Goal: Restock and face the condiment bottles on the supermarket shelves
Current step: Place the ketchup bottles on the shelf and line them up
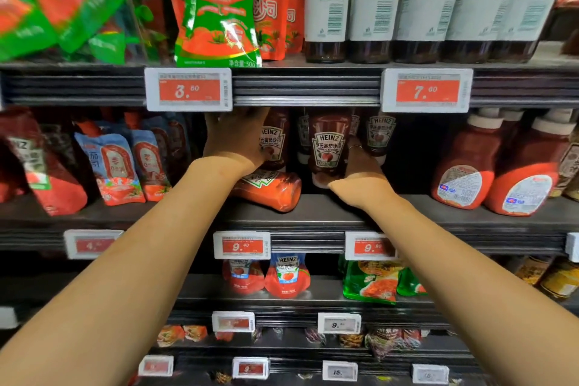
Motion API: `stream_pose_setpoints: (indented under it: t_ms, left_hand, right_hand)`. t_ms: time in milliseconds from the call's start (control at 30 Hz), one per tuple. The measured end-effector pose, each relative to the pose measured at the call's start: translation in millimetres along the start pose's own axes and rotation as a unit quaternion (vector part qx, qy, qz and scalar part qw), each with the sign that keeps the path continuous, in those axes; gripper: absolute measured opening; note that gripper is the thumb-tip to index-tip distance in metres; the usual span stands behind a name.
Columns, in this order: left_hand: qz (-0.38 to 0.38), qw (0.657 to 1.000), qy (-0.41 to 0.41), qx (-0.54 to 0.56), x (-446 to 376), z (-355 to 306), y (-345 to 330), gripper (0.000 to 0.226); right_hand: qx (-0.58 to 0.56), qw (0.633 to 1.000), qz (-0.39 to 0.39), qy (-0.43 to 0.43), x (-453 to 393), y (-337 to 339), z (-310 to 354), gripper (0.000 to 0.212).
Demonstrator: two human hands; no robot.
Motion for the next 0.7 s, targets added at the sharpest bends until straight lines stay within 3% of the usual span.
stream_pose_setpoints:
  t_ms: [267, 467, 567, 700]
  left_hand:
    - [-0.041, 0.999, -0.008, 0.013, 1.1, 8.7, -9.6, 0.106]
    - [-0.054, 0.998, -0.01, 0.032, 4.1, 6.6, -10.5, 0.106]
    - [-0.064, 0.996, -0.006, 0.064, 11.8, 9.8, -5.3, 0.095]
    - [-0.16, 0.967, 0.1, 0.17, 47.3, 44.1, 0.5, 0.062]
  right_hand:
    - [0.015, 0.998, 0.004, 0.059, -14.4, -13.2, 26.4, 0.069]
    - [0.014, 0.997, 0.035, 0.069, -21.9, -17.2, 21.4, 0.069]
    - [-0.007, 0.997, 0.067, 0.03, -22.8, -14.6, 6.1, 0.068]
    - [-0.041, 0.999, -0.005, 0.035, -5.4, 5.4, 2.3, 0.04]
Point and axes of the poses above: each hand's wrist, its own x-axis away from the middle knuckle, its own y-axis out of the back of the hand, z = x × y, the point moved 7 cm from there along -x, towards the middle knuckle, and after that the axes turned 8 degrees about z, right-handed, at the moved point
